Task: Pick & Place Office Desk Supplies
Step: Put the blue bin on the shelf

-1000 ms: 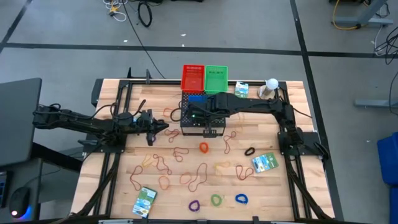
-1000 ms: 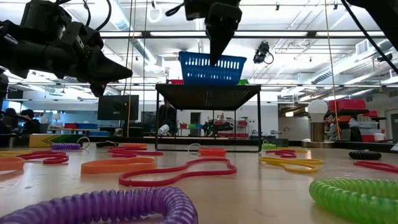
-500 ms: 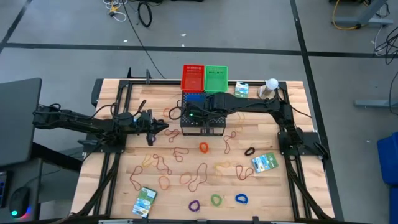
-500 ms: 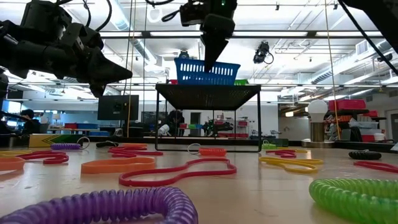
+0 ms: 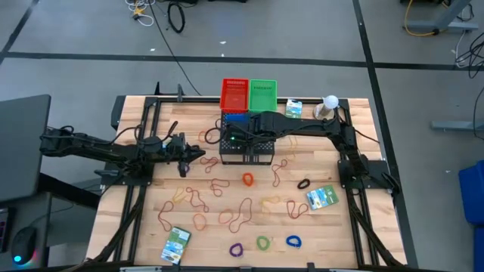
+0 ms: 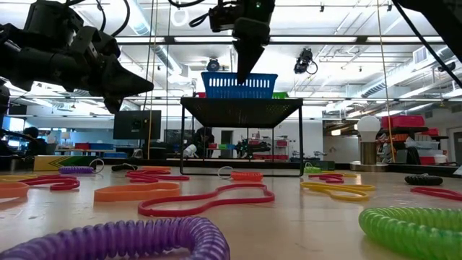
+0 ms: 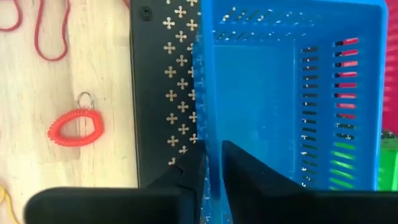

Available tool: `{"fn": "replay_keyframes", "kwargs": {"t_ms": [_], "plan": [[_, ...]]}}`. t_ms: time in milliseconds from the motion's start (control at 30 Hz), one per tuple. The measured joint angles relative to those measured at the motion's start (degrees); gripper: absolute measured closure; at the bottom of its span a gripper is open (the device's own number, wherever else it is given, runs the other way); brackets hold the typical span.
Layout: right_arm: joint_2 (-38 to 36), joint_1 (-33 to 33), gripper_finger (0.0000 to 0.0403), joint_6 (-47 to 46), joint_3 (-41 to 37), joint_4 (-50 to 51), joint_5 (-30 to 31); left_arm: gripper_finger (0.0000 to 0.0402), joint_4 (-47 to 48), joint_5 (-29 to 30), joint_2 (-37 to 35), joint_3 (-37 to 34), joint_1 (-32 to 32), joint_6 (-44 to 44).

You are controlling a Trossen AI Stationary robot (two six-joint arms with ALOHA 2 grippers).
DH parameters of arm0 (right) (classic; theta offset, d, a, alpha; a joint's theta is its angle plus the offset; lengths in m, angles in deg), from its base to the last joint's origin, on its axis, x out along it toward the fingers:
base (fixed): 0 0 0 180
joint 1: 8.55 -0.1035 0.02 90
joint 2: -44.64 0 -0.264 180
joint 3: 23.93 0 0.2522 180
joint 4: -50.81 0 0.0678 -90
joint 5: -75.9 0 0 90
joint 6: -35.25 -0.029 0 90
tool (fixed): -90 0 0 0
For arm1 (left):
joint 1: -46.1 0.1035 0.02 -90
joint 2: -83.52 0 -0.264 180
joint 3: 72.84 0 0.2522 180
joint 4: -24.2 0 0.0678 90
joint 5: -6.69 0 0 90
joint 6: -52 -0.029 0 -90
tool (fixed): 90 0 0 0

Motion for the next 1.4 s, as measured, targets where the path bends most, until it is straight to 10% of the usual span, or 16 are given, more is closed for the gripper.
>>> {"fn": "replay_keyframes", "kwargs": {"t_ms": [1400], "plan": [[0.0,-0.1,0.0311,-12.7,0.0,-1.1,1.1,0.0392,0.0,-1.2,0.0,0.0,0.0,6.7]]}}
